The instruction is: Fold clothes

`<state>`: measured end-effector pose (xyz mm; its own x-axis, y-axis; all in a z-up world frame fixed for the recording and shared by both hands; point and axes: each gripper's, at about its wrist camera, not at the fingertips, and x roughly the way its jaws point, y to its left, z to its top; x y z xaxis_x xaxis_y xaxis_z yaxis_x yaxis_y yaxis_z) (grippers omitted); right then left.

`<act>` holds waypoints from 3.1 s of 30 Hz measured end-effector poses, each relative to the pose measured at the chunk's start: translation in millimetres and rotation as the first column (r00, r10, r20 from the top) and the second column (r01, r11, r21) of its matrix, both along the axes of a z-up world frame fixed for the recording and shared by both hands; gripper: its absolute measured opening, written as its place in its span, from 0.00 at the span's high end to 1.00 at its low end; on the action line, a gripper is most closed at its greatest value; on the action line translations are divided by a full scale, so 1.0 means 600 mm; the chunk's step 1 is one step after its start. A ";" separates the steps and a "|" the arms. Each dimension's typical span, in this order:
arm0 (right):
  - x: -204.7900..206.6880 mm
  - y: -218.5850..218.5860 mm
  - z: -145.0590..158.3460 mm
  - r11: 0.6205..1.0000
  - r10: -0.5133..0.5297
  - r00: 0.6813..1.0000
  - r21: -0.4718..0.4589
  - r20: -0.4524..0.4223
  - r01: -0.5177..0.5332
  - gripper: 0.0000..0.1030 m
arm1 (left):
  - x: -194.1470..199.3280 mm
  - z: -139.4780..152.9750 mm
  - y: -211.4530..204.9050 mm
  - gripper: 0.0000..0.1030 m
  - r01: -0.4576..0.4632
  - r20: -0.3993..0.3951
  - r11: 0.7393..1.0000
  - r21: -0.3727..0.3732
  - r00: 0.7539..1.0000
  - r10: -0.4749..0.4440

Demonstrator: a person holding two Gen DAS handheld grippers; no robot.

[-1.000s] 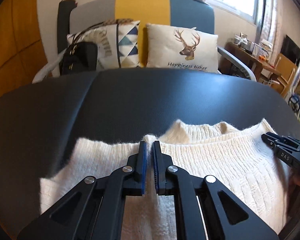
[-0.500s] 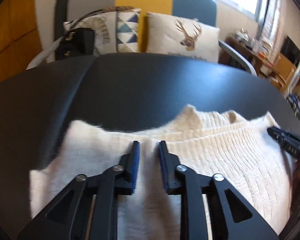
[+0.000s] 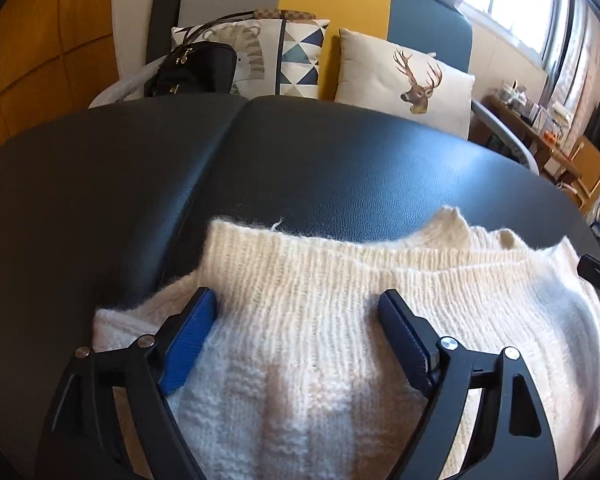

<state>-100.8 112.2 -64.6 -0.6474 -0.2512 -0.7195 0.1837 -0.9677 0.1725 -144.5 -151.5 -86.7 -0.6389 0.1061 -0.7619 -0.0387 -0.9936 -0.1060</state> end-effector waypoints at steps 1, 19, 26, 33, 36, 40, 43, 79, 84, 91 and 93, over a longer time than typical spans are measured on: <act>0.002 -0.026 -0.001 0.999 0.050 0.999 0.000 0.020 -0.050 0.74 | 0.001 0.000 0.001 0.16 0.001 -0.001 1.000 -0.001 1.000 -0.001; -0.046 -0.133 -0.058 0.997 0.064 0.988 0.024 0.143 -0.068 1.00 | 0.004 -0.001 -0.016 0.16 0.006 -0.014 0.999 0.054 1.000 -0.005; -0.056 -0.141 -0.036 0.998 0.049 0.997 0.033 0.053 -0.050 1.00 | 0.004 -0.004 -0.024 0.15 0.011 -0.020 0.996 0.091 1.000 -0.010; -0.055 -0.123 -0.042 0.996 0.044 0.995 -0.075 0.093 -0.037 0.79 | 0.003 -0.005 -0.023 0.14 0.015 -0.019 0.996 0.090 1.000 -0.013; -0.046 -0.143 -0.039 0.997 0.078 0.990 -0.019 0.116 -0.076 0.67 | 0.002 -0.006 -0.021 0.14 0.014 -0.018 0.997 0.077 1.000 -0.013; -0.050 -0.197 -0.055 0.971 0.124 0.985 0.192 0.119 -0.146 0.64 | 0.002 -0.007 -0.021 0.14 0.016 -0.018 0.997 0.078 1.000 -0.014; -0.050 -0.199 -0.058 0.973 0.108 0.990 0.192 0.090 -0.124 0.94 | 0.002 -0.008 -0.027 0.14 0.017 -0.021 0.995 0.095 1.000 -0.015; -0.034 0.054 -0.065 0.979 -0.183 0.978 0.110 0.098 0.172 0.93 | -0.014 -0.015 0.037 0.43 0.116 0.027 0.985 -0.126 0.993 -0.114; -0.032 0.088 -0.054 0.975 -0.219 0.971 -0.010 0.093 0.221 0.96 | -0.015 -0.002 0.041 0.81 0.133 0.022 0.986 -0.100 0.991 -0.132; -0.035 0.093 -0.020 0.973 -0.231 0.973 -0.015 0.017 0.232 0.96 | -0.028 0.010 0.014 0.86 0.063 -0.002 0.997 0.046 0.998 -0.063; -0.035 0.097 -0.014 0.969 -0.247 0.969 -0.007 -0.010 0.247 0.96 | -0.032 0.002 0.013 0.85 0.046 0.000 0.998 0.031 0.999 -0.047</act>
